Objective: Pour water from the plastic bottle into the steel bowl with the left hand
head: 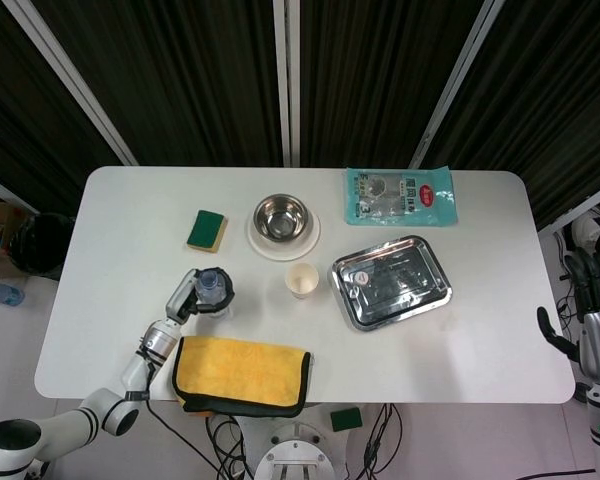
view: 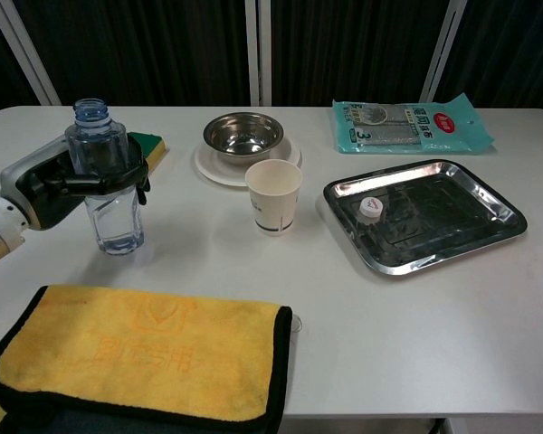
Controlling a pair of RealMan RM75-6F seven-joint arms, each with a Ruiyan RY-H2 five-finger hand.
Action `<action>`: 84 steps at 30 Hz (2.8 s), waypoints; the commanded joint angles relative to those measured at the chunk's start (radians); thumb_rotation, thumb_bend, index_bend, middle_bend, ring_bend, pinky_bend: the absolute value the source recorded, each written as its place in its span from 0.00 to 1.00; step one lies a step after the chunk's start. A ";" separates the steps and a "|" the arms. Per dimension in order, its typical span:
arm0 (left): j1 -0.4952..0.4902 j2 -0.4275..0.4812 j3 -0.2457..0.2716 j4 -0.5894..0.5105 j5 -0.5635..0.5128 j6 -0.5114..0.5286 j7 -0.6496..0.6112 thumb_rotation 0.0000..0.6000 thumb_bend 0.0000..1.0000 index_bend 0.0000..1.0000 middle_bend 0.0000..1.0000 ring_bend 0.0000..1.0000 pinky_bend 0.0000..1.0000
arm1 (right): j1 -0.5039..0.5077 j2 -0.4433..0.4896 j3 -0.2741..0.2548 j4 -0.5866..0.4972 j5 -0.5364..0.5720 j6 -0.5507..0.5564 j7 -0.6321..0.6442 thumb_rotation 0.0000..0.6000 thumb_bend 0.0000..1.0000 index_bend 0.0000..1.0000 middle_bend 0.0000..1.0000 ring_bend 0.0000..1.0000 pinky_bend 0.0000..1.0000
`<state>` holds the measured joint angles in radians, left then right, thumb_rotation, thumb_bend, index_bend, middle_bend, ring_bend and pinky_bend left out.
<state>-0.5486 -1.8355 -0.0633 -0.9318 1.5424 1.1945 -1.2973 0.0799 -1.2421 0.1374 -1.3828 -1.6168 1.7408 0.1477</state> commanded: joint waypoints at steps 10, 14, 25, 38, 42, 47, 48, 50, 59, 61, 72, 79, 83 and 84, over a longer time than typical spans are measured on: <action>-0.024 0.043 -0.014 -0.047 0.012 0.016 0.173 1.00 0.47 0.69 0.69 0.59 0.65 | -0.005 0.003 0.001 0.005 0.004 0.005 0.012 1.00 0.35 0.00 0.00 0.00 0.00; -0.051 0.081 -0.003 -0.063 0.033 -0.009 0.307 1.00 0.47 0.69 0.69 0.59 0.65 | -0.006 0.004 0.003 0.007 0.007 0.005 0.015 1.00 0.35 0.00 0.00 0.00 0.00; -0.110 0.148 -0.030 -0.172 0.017 -0.071 0.567 1.00 0.47 0.71 0.70 0.60 0.66 | -0.005 0.001 0.004 0.012 0.009 0.003 0.018 1.00 0.35 0.00 0.00 0.00 0.00; -0.207 0.137 -0.099 -0.163 -0.064 -0.187 0.865 1.00 0.48 0.71 0.71 0.61 0.67 | -0.003 -0.001 0.008 0.023 0.022 -0.008 0.028 1.00 0.35 0.00 0.00 0.00 0.00; -0.238 0.105 -0.114 -0.117 -0.082 -0.211 0.929 1.00 0.48 0.71 0.71 0.61 0.67 | 0.000 -0.001 0.009 0.025 0.023 -0.013 0.028 1.00 0.35 0.00 0.00 0.00 0.00; -0.273 0.063 -0.126 -0.058 -0.109 -0.256 0.971 1.00 0.48 0.71 0.71 0.61 0.67 | 0.002 0.002 0.011 0.022 0.027 -0.017 0.028 1.00 0.35 0.00 0.00 0.00 0.00; -0.281 0.053 -0.127 -0.045 -0.116 -0.268 0.979 1.00 0.48 0.71 0.71 0.61 0.67 | 0.002 0.002 0.012 0.022 0.028 -0.017 0.028 1.00 0.35 0.00 0.00 0.00 0.00; -0.290 0.037 -0.125 -0.021 -0.118 -0.276 0.998 1.00 0.49 0.71 0.71 0.61 0.67 | 0.002 0.003 0.012 0.022 0.029 -0.018 0.028 1.00 0.35 0.00 0.00 0.00 0.00; -0.306 -0.037 -0.135 0.079 -0.159 -0.286 1.093 1.00 0.49 0.72 0.72 0.61 0.67 | 0.002 0.005 0.014 0.024 0.035 -0.022 0.036 1.00 0.35 0.00 0.00 0.00 0.00; -0.312 -0.045 -0.135 0.095 -0.158 -0.285 1.110 1.00 0.50 0.72 0.72 0.61 0.67 | 0.002 0.006 0.014 0.024 0.033 -0.019 0.037 1.00 0.35 0.00 0.00 0.00 0.00; -0.334 -0.077 -0.104 0.156 -0.108 -0.248 1.137 1.00 0.51 0.72 0.72 0.61 0.67 | 0.000 0.006 0.014 0.030 0.037 -0.020 0.047 1.00 0.35 0.00 0.00 0.00 0.00; -0.352 -0.103 -0.106 0.195 -0.109 -0.242 1.208 1.00 0.51 0.72 0.72 0.61 0.67 | 0.001 0.007 0.016 0.031 0.041 -0.023 0.051 1.00 0.35 0.00 0.00 0.00 0.00; -0.359 -0.110 -0.108 0.194 -0.114 -0.247 1.248 1.00 0.51 0.72 0.72 0.61 0.67 | 0.001 0.007 0.017 0.033 0.043 -0.024 0.054 1.00 0.35 0.00 0.00 0.00 0.00; -0.362 -0.111 -0.109 0.192 -0.117 -0.250 1.257 1.00 0.51 0.72 0.72 0.61 0.67 | 0.001 0.006 0.017 0.034 0.044 -0.024 0.055 1.00 0.35 0.00 0.00 0.00 0.00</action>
<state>-0.9066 -1.9437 -0.1707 -0.7381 1.4289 0.9479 -0.0485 0.0811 -1.2356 0.1547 -1.3493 -1.5732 1.7165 0.2024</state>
